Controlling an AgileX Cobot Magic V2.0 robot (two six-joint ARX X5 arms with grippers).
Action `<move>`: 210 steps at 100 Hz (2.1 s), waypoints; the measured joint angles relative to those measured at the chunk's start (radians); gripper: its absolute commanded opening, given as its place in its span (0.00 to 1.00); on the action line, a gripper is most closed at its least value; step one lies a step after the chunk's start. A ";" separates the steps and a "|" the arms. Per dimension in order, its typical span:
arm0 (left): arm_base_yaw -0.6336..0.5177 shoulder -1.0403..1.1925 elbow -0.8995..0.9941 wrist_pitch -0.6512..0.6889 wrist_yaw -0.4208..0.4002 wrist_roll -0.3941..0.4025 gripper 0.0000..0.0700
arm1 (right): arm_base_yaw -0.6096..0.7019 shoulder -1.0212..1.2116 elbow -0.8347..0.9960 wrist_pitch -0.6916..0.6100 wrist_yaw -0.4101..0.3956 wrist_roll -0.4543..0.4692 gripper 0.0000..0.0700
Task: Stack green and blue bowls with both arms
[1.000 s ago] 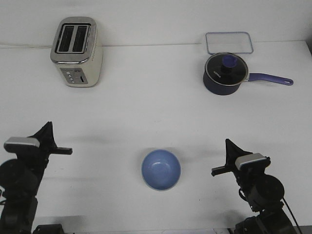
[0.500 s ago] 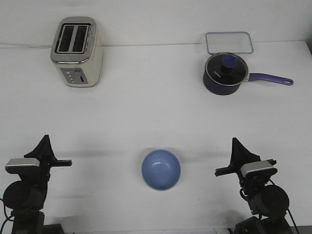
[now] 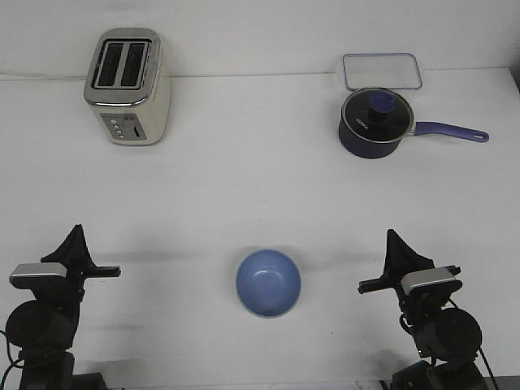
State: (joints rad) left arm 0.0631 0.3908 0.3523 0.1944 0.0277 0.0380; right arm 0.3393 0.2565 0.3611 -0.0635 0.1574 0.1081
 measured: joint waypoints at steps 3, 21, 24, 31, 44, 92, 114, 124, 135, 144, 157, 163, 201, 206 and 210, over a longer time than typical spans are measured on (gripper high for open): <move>0.000 -0.006 0.000 -0.005 0.000 0.000 0.02 | 0.000 0.000 0.000 0.000 0.000 0.000 0.00; -0.042 -0.163 -0.066 0.005 -0.002 0.002 0.02 | 0.000 0.000 0.000 0.000 0.000 0.000 0.00; -0.051 -0.197 -0.092 0.018 -0.001 0.006 0.02 | 0.000 0.000 0.000 0.000 0.000 0.000 0.00; -0.061 -0.257 -0.156 0.020 -0.002 0.014 0.02 | 0.000 0.000 0.000 0.000 0.000 0.000 0.00; -0.064 -0.325 -0.275 -0.010 -0.002 0.007 0.02 | 0.000 0.000 0.000 0.000 0.000 0.000 0.00; -0.094 -0.386 -0.319 -0.019 -0.078 -0.003 0.02 | 0.000 0.000 0.000 0.000 0.000 0.000 0.00; -0.094 -0.386 -0.319 -0.020 -0.078 -0.003 0.02 | 0.000 0.000 0.000 0.000 0.000 0.000 0.00; -0.094 -0.386 -0.319 -0.020 -0.078 -0.003 0.02 | 0.000 0.000 0.000 0.000 0.000 0.000 0.00; -0.094 -0.386 -0.319 -0.020 -0.078 -0.003 0.02 | 0.000 0.000 0.000 0.000 0.000 0.000 0.00; -0.094 -0.386 -0.319 -0.020 -0.078 -0.003 0.02 | 0.000 0.000 0.000 0.000 0.000 0.000 0.00; -0.094 -0.386 -0.319 -0.020 -0.078 -0.003 0.02 | -0.003 -0.001 0.000 0.000 0.007 -0.041 0.00; -0.094 -0.386 -0.319 -0.020 -0.078 -0.003 0.02 | -0.020 -0.008 -0.003 -0.001 0.022 -0.089 0.00; -0.094 -0.386 -0.319 -0.021 -0.078 -0.003 0.02 | -0.318 -0.240 -0.255 -0.029 -0.116 -0.279 0.00; -0.094 -0.386 -0.319 -0.021 -0.078 -0.003 0.02 | -0.339 -0.257 -0.290 -0.028 -0.125 -0.294 0.00; -0.094 -0.386 -0.319 -0.021 -0.078 -0.003 0.02 | -0.352 -0.256 -0.312 -0.029 -0.129 -0.301 0.00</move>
State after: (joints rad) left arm -0.0307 0.0051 0.0334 0.1734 -0.0502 0.0349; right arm -0.0132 0.0002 0.0494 -0.0929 0.0280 -0.1928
